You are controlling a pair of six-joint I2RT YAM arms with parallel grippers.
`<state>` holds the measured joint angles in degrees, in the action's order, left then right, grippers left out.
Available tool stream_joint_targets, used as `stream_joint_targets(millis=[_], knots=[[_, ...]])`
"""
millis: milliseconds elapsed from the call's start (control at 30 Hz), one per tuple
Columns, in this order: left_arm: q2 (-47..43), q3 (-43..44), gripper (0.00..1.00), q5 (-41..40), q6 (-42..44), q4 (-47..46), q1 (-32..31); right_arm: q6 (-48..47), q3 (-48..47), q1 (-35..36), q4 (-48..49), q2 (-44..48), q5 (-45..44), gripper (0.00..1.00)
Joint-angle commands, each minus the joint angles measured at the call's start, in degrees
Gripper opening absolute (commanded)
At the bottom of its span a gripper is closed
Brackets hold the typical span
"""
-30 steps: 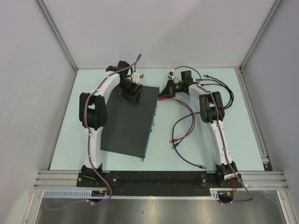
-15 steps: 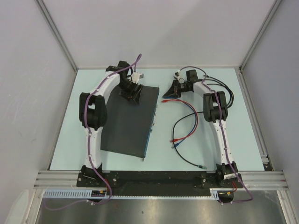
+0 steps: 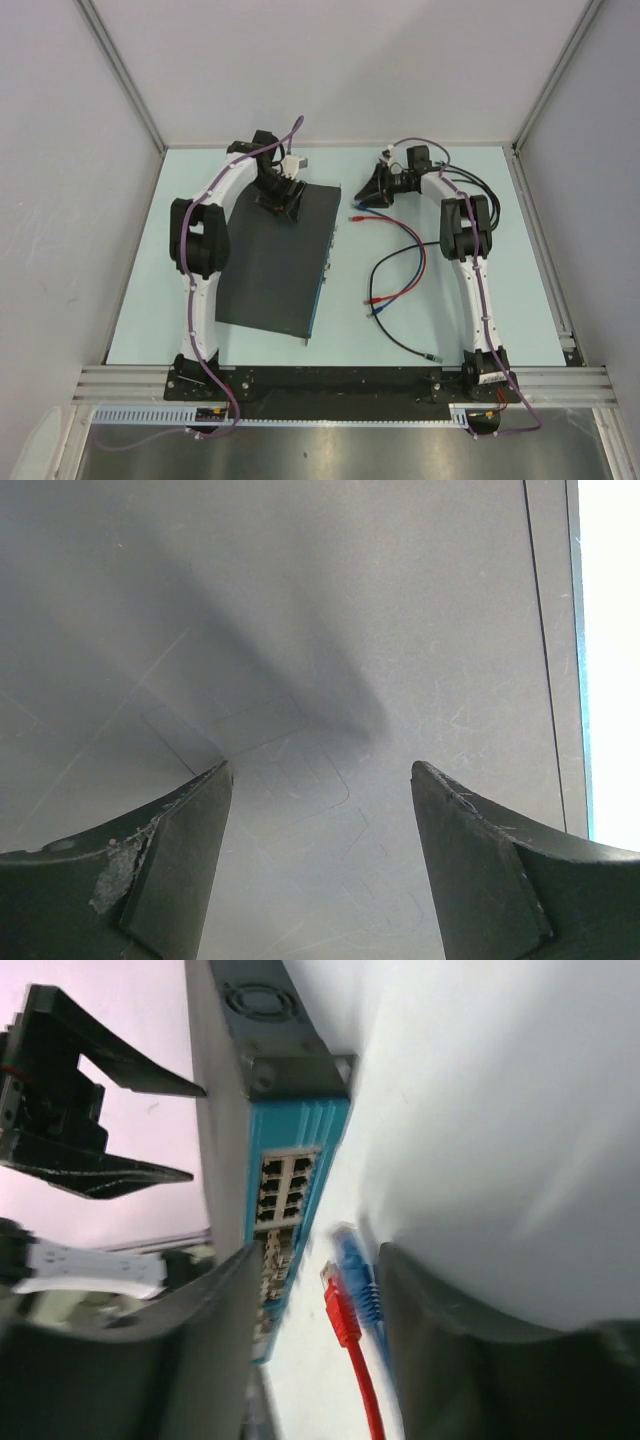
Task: Pull the plug from the switch port
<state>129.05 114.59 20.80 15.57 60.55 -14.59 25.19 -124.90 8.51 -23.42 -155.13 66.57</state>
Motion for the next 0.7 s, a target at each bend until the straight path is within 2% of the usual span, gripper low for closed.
stream_joint_targets(millis=[0,33,100,233,400,533,667], knots=[[1.3,1.3,0.79,0.8,0.3,1.8,-0.5,-9.2,-3.1,-2.4,-0.4,0.7,-12.0,0.62],[1.5,1.3,0.79,1.1,0.2,1.8,-0.5,-10.6,-3.7,-2.4,-1.3,1.6,-12.8,0.68],[1.6,1.3,0.79,1.8,0.0,1.1,-0.4,-15.2,-5.2,-2.4,-2.8,4.0,-15.2,0.70],[1.6,1.2,0.78,2.8,-0.4,-0.3,-0.3,-27.1,-5.1,-2.2,-12.0,9.5,-21.5,0.70],[0.1,-1.2,0.79,2.9,-0.6,-4.8,0.6,-46.6,5.1,-2.3,-21.1,19.1,-32.3,0.69],[-1.4,-4.4,0.78,0.7,0.4,-8.3,0.9,-53.2,8.3,-2.6,-33.9,24.0,-36.7,0.67],[-3.4,-8.1,0.79,-0.1,0.5,-12.5,1.0,-52.6,14.9,-3.2,-34.5,30.8,-39.6,0.67]])
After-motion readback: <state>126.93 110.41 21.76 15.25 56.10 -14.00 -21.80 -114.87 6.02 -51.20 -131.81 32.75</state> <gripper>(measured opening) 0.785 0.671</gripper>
